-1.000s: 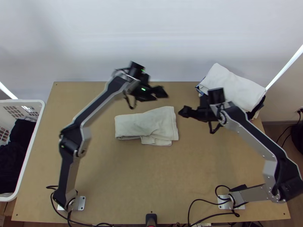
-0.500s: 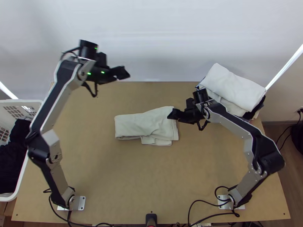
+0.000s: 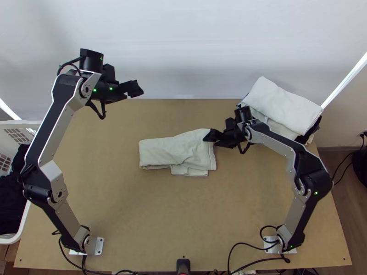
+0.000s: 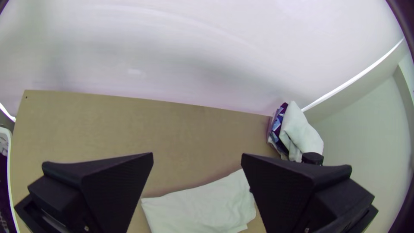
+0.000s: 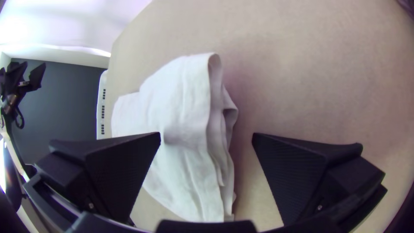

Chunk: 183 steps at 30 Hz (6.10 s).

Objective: Fold the t-shirt

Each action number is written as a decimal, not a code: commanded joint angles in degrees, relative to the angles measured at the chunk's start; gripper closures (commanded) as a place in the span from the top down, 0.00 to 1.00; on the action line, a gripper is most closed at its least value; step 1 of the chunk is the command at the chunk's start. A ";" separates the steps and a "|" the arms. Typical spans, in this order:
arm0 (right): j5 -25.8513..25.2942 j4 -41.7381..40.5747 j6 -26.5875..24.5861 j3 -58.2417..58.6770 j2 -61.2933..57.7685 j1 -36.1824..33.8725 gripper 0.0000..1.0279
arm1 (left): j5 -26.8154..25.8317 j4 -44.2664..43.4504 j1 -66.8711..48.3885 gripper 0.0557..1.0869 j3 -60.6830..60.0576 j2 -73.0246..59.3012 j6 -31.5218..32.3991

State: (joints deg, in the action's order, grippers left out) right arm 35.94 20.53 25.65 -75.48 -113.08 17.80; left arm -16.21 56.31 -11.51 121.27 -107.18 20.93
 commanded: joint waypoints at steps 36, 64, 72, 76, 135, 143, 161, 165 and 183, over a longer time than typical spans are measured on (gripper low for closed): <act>6.16 1.70 16.19 -29.99 13.50 -8.66 0.03 | 1.00 1.25 3.69 0.96 -6.66 8.83 -0.54; 11.96 16.38 16.54 -47.39 -0.83 -30.99 0.03 | 0.91 1.17 4.04 0.96 -7.63 10.50 -0.36; 7.56 27.01 3.18 -45.98 -0.04 -35.20 0.03 | 0.91 1.25 4.48 0.96 -7.98 10.58 -0.54; 3.43 27.19 -1.30 -42.99 1.46 -37.23 0.47 | 0.74 1.34 4.48 0.96 -8.07 10.58 -0.63; -49.65 -23.70 -15.89 -10.21 11.21 -26.94 0.96 | -0.84 2.31 26.98 0.96 -5.08 19.99 -4.76; -52.73 -28.27 -21.96 -15.75 2.60 -18.33 0.96 | -0.84 2.22 28.38 0.96 -6.31 21.92 -4.84; -58.97 -31.78 -32.07 -16.89 8.57 -16.84 0.96 | 3.46 -4.90 35.85 0.96 -6.49 26.14 -7.57; -58.88 -31.70 -27.67 -14.87 20.70 -16.84 0.96 | 6.98 -10.52 36.91 0.96 -11.32 29.92 -8.27; -41.04 -6.56 -17.56 21.08 87.68 -8.22 0.96 | 10.93 -56.84 36.73 0.96 -78.29 79.84 -14.95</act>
State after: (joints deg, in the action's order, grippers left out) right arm -4.97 9.58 4.69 -58.81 -32.08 8.99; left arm -5.45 3.07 25.15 51.18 -33.21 7.25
